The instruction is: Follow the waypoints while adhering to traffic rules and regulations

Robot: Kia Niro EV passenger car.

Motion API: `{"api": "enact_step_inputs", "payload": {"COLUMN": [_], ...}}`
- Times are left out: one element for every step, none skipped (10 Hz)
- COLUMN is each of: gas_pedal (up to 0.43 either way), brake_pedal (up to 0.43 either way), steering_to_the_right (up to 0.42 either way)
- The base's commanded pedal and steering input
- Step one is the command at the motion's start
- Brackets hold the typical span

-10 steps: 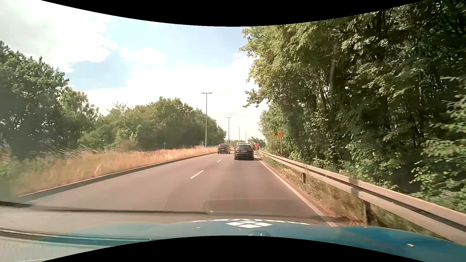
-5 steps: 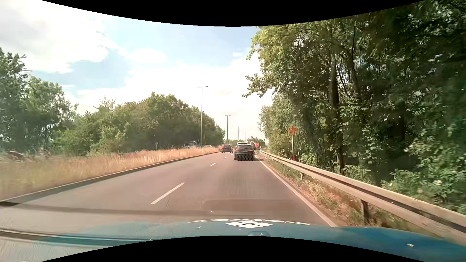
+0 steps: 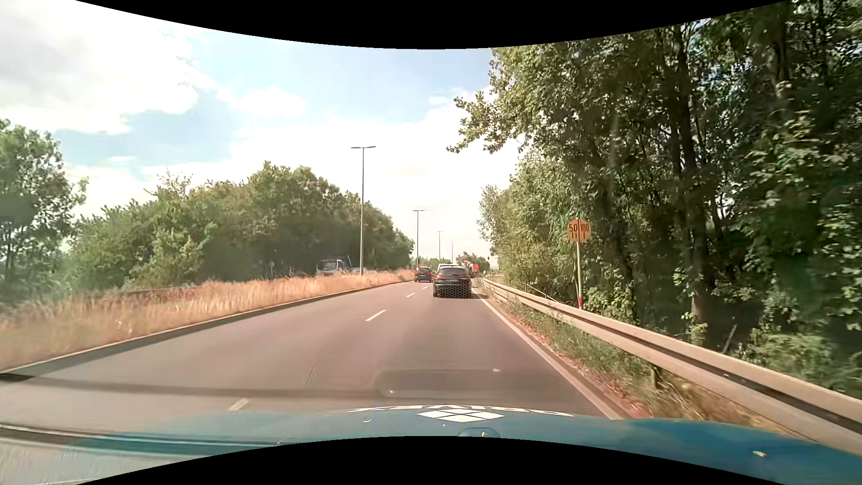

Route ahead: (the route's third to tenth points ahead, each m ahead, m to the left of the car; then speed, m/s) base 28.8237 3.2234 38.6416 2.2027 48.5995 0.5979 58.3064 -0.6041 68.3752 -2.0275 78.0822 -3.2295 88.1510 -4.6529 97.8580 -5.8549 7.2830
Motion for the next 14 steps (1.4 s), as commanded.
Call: {"api": "enact_step_inputs", "payload": {"gas_pedal": [0.118,0.118,0.118,0.13,0.15,0.15,0.15,0.15,0.15,0.15,0.15,0.15,0.15,0.15], "brake_pedal": [0.0,0.0,0.0,0.0,0.0,0.0,0.0,0.0,0.0,0.0,0.0,0.0,0.0,0.0], "steering_to_the_right": [0.003,0.003,0.003,0.003,0.003,0.003,0.003,0.003,0.003,0.003,0.003,0.003,0.003,0.003]}}
